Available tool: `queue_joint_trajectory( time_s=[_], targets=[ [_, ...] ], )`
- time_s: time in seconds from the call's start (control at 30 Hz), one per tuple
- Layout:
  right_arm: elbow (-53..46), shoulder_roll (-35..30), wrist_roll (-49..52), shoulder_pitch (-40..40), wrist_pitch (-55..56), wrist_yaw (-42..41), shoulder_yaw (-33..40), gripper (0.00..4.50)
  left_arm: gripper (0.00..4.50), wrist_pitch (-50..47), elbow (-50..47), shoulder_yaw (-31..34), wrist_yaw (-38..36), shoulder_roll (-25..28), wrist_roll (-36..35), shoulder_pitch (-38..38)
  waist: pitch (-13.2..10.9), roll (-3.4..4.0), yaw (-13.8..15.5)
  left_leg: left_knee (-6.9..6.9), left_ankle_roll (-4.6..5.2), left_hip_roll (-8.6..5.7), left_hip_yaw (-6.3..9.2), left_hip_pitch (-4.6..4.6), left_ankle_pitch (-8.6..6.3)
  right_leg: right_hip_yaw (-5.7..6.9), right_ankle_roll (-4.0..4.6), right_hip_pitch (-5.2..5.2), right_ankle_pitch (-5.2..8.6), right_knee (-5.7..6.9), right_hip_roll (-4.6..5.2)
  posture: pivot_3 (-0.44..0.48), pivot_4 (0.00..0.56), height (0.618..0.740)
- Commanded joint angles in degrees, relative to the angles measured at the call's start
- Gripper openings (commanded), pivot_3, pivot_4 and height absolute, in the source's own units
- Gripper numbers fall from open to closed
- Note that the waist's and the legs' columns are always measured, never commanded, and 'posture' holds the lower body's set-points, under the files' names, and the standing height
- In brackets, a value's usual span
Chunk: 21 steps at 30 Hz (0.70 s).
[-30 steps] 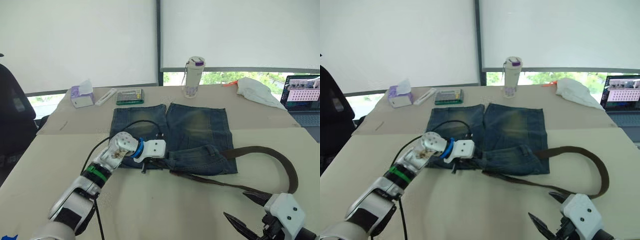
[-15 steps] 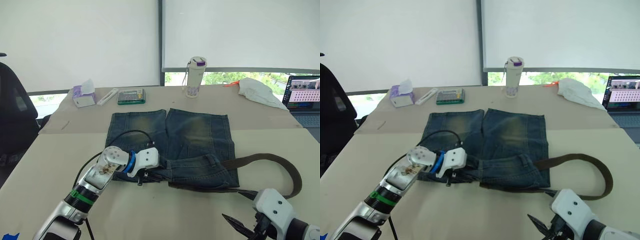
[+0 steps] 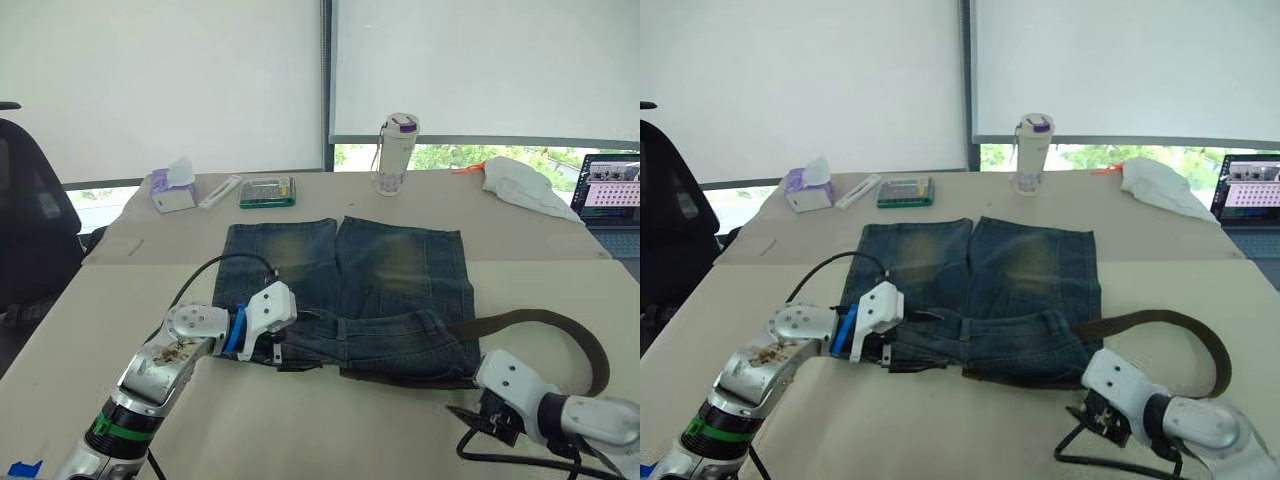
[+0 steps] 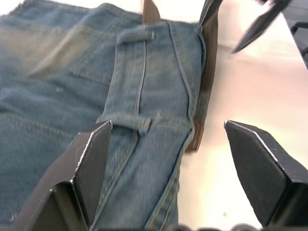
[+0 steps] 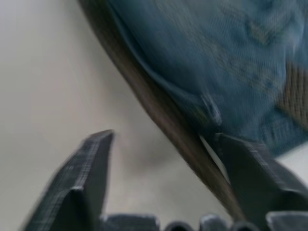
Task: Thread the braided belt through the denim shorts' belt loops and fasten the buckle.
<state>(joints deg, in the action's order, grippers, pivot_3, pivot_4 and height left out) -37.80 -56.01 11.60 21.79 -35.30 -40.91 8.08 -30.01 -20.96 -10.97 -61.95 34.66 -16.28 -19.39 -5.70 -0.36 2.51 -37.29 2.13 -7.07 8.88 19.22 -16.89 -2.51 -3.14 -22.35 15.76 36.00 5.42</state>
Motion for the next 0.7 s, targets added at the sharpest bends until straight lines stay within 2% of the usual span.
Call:
queue_joint_trajectory(
  time_s=[0.03,0.1,0.2,0.27,0.4,0.63,0.7],
  targets=[
    [1.7,-2.0,-2.2,-1.0,1.8,-2.2,-1.4,2.33,3.97,1.2,-1.6,0.2,1.7,0.0,-0.2,-0.1,0.0,0.0,-0.1,0.01,-0.02,0.03,0.0,-0.01,0.01,-0.01,0.0,0.0,0.0,0.0,0.01,0.0,0.15,0.74],
    [2.4,-2.2,-2.0,-1.5,2.2,-3.0,-1.2,1.49,3.97,1.3,-1.3,0.1,2.4,-0.4,-0.3,-0.2,0.0,-0.01,-0.1,0.01,-0.03,0.06,0.01,-0.01,0.01,0.0,0.0,0.02,0.0,0.0,0.08,0.0,0.15,0.74],
    [1.9,-1.9,-0.7,-0.9,3.3,-5.0,0.6,0.57,3.97,1.8,-0.6,-0.1,2.9,-0.8,-0.3,-0.2,0.0,-0.01,0.1,0.0,-0.02,0.03,0.01,-0.01,0.01,0.02,0.0,0.03,0.0,0.0,0.06,0.0,0.15,0.74],
    [-0.4,-1.2,3.3,0.9,3.2,-8.3,4.4,0.02,3.97,2.0,0.1,-0.4,2.6,-0.9,-0.6,-0.1,0.0,0.0,0.1,0.0,-0.02,0.03,0.02,0.0,0.01,0.03,0.0,0.03,0.0,0.0,0.05,0.0,0.15,0.74],
    [-4.9,-0.2,11.0,4.8,1.1,-14.2,12.4,0.02,3.97,0.5,1.3,-0.5,1.1,-1.2,-3.1,-0.3,0.0,0.0,0.0,0.0,-0.02,0.05,0.02,0.01,0.01,0.0,0.0,0.01,0.0,0.01,0.07,0.0,0.15,0.74],
    [-10.3,1.8,25.8,5.8,-4.2,-18.5,22.5,0.02,3.97,-2.2,5.1,-1.3,-3.4,-1.2,-7.4,-3.3,0.0,0.01,-0.2,0.01,0.01,0.06,0.02,-0.01,-0.01,0.0,0.01,0.01,-0.01,0.03,0.06,0.0,0.15,0.74],
    [-11.1,1.1,27.4,6.0,-5.8,-18.6,23.9,0.02,3.97,-5.4,5.2,-0.9,-4.6,-1.5,-10.6,-4.8,0.0,-0.01,-0.1,0.01,0.01,0.06,0.02,0.0,-0.01,0.02,0.01,0.02,-0.01,0.02,0.08,0.0,0.15,0.74]
  ],
)
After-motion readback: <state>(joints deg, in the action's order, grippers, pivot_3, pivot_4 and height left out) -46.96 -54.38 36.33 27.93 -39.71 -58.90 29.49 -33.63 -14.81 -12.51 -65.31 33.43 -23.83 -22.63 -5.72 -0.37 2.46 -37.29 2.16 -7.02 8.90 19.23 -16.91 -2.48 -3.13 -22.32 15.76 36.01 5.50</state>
